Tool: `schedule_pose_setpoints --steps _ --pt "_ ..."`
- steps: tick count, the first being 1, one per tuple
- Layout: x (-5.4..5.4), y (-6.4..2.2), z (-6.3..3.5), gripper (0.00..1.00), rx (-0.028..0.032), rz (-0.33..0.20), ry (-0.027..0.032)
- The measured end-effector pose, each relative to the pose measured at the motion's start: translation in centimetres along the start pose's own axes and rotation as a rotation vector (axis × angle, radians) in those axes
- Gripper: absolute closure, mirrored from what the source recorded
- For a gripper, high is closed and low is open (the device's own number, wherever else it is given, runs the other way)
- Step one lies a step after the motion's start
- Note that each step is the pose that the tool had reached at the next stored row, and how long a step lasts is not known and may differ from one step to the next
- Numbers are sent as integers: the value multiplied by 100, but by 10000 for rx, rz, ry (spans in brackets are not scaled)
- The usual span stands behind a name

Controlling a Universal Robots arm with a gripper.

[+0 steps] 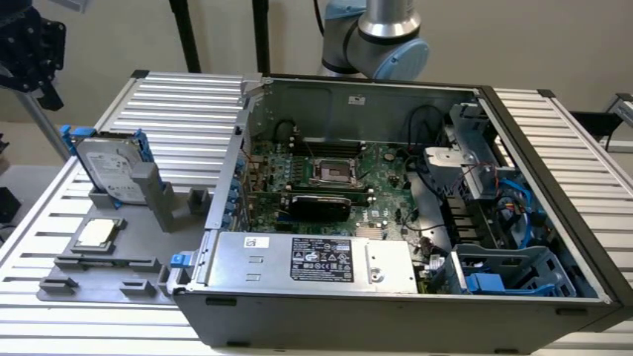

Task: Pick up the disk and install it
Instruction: 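Pick up the disk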

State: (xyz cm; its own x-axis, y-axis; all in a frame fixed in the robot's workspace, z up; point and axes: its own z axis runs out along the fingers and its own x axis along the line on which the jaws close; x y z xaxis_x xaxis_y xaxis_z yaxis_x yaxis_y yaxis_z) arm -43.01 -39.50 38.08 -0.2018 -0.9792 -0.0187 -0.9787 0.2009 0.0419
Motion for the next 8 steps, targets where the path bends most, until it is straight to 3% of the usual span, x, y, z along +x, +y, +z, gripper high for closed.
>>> schedule_pose_setpoints --steps 8 --pt "-2 -5 4 89 -19 -1029 39"
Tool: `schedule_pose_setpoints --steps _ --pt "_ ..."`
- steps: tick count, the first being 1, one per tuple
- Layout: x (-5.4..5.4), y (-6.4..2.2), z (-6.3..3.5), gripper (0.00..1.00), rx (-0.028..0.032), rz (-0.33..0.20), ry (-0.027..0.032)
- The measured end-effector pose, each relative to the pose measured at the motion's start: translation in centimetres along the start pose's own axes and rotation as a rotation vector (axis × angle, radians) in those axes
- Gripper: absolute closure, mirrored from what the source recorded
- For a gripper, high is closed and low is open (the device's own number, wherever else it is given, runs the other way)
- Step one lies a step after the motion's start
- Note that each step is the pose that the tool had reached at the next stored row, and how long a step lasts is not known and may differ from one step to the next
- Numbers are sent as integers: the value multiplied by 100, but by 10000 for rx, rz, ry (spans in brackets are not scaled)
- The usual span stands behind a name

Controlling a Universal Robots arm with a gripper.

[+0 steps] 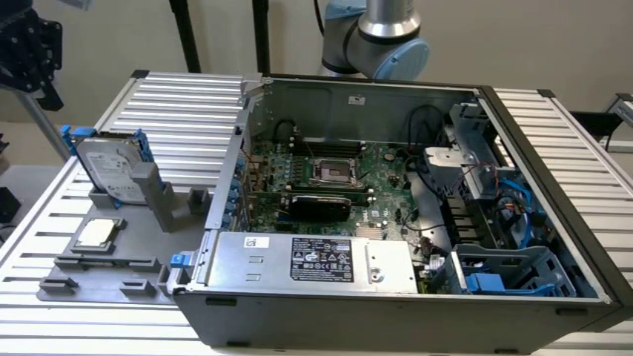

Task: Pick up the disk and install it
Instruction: 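Pick up the disk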

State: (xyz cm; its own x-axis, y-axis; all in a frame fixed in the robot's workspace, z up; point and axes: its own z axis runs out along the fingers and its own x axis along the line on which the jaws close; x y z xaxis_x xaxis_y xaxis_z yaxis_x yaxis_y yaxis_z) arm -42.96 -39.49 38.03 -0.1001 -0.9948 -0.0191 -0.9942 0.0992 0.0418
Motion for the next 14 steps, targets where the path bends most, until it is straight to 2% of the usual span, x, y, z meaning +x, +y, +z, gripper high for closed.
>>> schedule_pose_setpoints --steps 8,14 --pt "-25 -96 11 89 -7 -308 10" --pt "-78 -102 101 89 9 -549 17"
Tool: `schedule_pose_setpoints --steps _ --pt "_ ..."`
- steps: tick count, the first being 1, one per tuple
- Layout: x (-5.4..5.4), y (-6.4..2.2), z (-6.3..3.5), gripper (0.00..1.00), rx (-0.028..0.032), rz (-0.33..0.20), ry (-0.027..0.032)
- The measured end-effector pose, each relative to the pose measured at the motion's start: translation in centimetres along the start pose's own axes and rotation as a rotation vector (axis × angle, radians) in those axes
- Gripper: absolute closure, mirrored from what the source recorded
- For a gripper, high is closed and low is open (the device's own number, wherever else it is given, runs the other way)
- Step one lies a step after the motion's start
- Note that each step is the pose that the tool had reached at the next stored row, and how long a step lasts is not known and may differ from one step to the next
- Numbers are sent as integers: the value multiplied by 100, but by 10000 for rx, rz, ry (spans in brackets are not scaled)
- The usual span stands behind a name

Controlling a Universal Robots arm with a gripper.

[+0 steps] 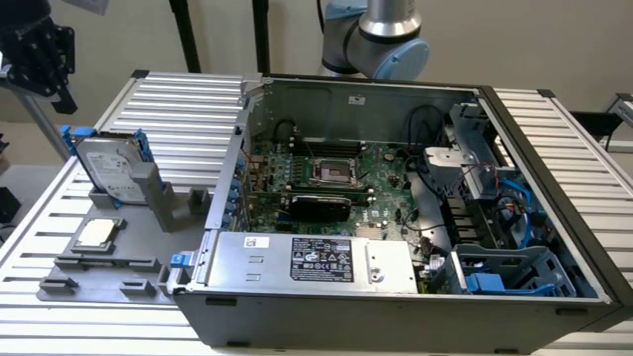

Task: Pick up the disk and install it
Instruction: 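Pick up the disk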

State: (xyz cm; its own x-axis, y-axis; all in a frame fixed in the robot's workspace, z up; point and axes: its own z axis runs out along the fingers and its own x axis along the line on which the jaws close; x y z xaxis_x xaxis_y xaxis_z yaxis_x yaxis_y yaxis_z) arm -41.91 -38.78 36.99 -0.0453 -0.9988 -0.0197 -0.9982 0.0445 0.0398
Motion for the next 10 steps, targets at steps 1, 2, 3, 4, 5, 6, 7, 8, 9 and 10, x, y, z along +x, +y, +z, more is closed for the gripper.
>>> schedule_pose_setpoints --steps 1,2,3,4,5,6,7,8,9,10 --pt "-10 0 17 89 3 -49 2" --pt "-21 0 33 89 3 -99 4" --pt "-33 0 48 89 4 -152 5" --pt "-43 0 58 89 4 -196 8" --pt "-56 0 67 89 4 -235 9" --pt "-71 0 73 89 5 -267 9" --pt "-81 1 76 89 4 -302 11" --pt "-92 1 78 89 3 -347 13" --pt "-100 2 79 89 1 -394 15" --pt "-105 2 81 89 2 -437 16"
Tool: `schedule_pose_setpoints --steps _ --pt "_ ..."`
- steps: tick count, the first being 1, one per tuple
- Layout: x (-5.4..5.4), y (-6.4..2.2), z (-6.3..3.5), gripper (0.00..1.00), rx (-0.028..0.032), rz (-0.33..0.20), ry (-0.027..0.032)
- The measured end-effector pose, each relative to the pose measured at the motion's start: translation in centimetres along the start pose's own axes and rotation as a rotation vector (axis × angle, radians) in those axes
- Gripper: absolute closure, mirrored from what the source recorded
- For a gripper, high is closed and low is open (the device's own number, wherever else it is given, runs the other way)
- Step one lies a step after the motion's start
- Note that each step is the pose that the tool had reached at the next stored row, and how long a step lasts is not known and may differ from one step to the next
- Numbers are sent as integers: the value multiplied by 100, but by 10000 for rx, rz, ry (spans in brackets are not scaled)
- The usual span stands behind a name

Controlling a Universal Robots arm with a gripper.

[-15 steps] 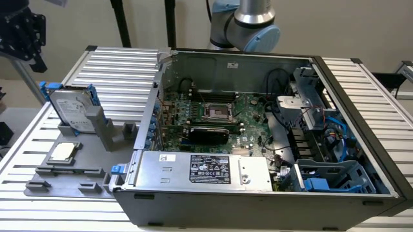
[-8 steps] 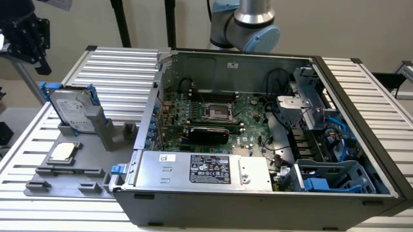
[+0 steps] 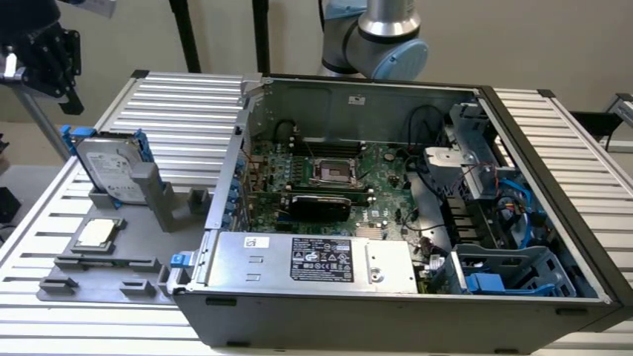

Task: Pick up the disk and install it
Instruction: 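Pick up the disk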

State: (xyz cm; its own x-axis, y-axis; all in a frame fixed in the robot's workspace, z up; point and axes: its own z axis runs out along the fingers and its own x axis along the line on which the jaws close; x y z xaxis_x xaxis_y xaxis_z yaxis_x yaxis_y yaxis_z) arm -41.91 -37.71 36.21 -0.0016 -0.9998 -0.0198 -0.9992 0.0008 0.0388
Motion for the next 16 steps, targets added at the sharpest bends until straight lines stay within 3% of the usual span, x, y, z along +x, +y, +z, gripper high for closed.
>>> schedule_pose_setpoints --steps 10,12,15,16 --pt "-4 0 0 88 -2 -57 3" --pt "-4 0 -1 76 -3 -58 4" --pt "-4 0 1 70 -3 -57 4" --pt "-4 0 2 58 -4 -57 4"
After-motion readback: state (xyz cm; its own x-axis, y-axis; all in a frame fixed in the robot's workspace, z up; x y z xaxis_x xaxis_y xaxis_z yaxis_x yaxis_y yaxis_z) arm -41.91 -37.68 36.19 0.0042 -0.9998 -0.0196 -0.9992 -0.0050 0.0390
